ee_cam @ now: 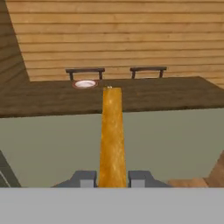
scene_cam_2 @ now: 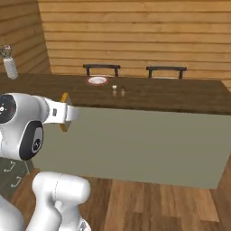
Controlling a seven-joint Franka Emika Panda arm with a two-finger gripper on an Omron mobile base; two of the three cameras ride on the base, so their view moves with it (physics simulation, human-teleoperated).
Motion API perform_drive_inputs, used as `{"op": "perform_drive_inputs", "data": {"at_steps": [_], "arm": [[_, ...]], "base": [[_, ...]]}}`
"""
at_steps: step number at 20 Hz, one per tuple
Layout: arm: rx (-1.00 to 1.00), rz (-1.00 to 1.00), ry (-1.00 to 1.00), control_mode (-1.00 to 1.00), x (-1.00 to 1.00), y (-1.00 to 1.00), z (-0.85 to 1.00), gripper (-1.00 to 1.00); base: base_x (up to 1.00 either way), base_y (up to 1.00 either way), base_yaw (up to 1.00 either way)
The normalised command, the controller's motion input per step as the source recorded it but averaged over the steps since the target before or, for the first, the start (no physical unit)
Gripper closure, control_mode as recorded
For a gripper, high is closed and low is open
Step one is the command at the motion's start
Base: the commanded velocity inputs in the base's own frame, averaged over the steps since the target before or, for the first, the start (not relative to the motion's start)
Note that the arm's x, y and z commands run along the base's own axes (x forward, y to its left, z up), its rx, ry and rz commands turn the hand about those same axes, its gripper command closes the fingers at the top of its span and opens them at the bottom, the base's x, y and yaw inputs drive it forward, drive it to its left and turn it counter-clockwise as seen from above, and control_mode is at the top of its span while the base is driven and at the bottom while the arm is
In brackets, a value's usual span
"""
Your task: Start the toaster. Once the lever pops up, take the bread to the plate on the dining counter.
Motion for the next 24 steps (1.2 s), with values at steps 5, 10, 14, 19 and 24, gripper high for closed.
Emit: {"op": "perform_drive_inputs", "data": {"at_steps": [5,10,14,19,24], "arm": [[0.00,0.00,0.00,1.00,0.00,0.00,0.00,1.00],[0.00,0.00,0.00,1.00,0.00,0.00,0.00,1.00],[0.00,0.00,0.00,1.00,0.00,0.00,0.00,1.00],[0.00,0.00,0.00,1.00,0.00,0.00,0.00,1.00],[0.00,0.00,0.00,1.00,0.00,0.00,0.00,1.00]], "base": [[1.00,-0.09,0.12],[1.00,0.33,-0.12],[0.94,0.68,-0.05],[0.81,0.38,0.00],[0.58,0.04,0.00]]}}
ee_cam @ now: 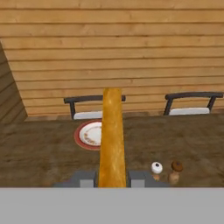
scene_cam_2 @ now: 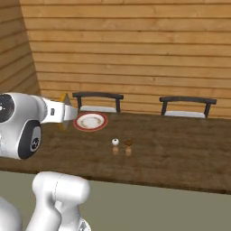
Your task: Start the toaster. Once the lever pops up, take the bread to the plate on the dining counter.
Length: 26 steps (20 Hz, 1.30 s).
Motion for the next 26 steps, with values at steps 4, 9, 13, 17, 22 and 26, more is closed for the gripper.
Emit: {"op": "perform_drive_inputs", "data": {"at_steps": [4,9,13,17,22,26], "arm": [[0.00,0.00,0.00,1.00,0.00,0.00,0.00,1.00],[0.00,0.00,0.00,1.00,0.00,0.00,0.00,1.00],[0.10,0.18,0.13,-1.00,0.83,-0.12,0.01,1.00],[0.17,0.36,0.40,-1.00,1.00,0.00,-0.04,1.00],[0.15,0.39,0.33,-1.00,1.00,0.05,-0.45,1.00],[0.05,0.29,0.20,-1.00,1.00,0.03,-0.19,1.00]], "base": [[0.26,0.08,0.02],[0.21,0.00,0.08],[0.00,0.00,0.00],[0.00,0.00,0.00],[0.00,0.00,0.00],[0.00,0.00,0.00]]}}
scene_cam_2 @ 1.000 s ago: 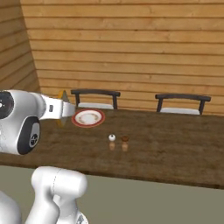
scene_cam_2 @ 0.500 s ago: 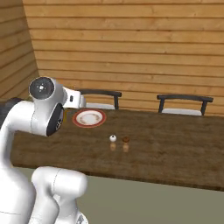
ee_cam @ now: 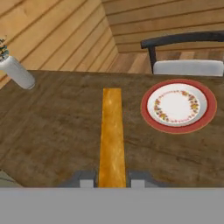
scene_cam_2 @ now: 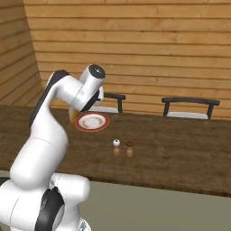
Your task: Start the toaster. Once the lever pops up, take the bread to the plate on the dining counter.
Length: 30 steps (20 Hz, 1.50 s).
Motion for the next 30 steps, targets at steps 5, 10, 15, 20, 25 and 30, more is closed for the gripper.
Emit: {"op": "perform_drive_inputs", "data": {"at_steps": [5,10,15,20,25,30], "arm": [[-0.01,0.12,0.00,-1.00,0.83,0.06,-0.51,1.00],[-0.11,0.00,-0.09,-1.00,-0.01,0.30,-0.56,1.00],[-0.05,0.00,0.00,-1.00,0.39,0.19,-0.09,1.00],[0.01,0.00,0.00,-1.00,0.36,0.07,-0.33,1.00],[0.04,0.00,0.00,-1.00,0.56,0.01,-0.37,1.00],[0.00,0.00,0.00,-1.00,0.62,0.03,-0.20,1.00]], "base": [[0.00,0.00,0.00],[0.00,0.00,0.00],[0.00,0.00,0.00],[0.00,0.00,0.00],[0.00,0.00,0.00],[0.00,0.00,0.00]]}}
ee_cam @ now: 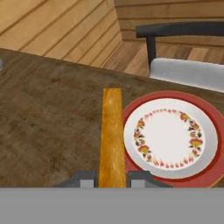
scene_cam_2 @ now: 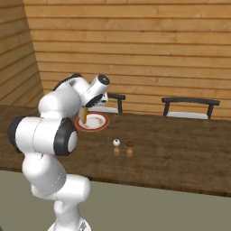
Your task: Start the toaster. Once the lever pops up, take the bread to the plate on the dining counter.
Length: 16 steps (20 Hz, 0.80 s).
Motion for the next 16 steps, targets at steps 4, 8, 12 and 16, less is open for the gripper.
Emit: {"op": "perform_drive_inputs", "data": {"at_steps": [4,8,12,16], "arm": [[0.00,0.00,0.00,-1.00,0.06,0.08,-0.23,1.00],[0.01,0.00,0.01,-1.00,0.00,0.03,-0.11,1.00],[0.00,0.00,0.00,-1.00,0.00,0.00,-0.18,1.00],[0.00,-0.02,0.00,-1.00,0.09,0.06,-0.26,1.00]], "base": [[0.00,0.00,0.00],[0.00,0.00,0.00],[0.00,0.00,0.00],[0.00,0.00,0.00]]}}
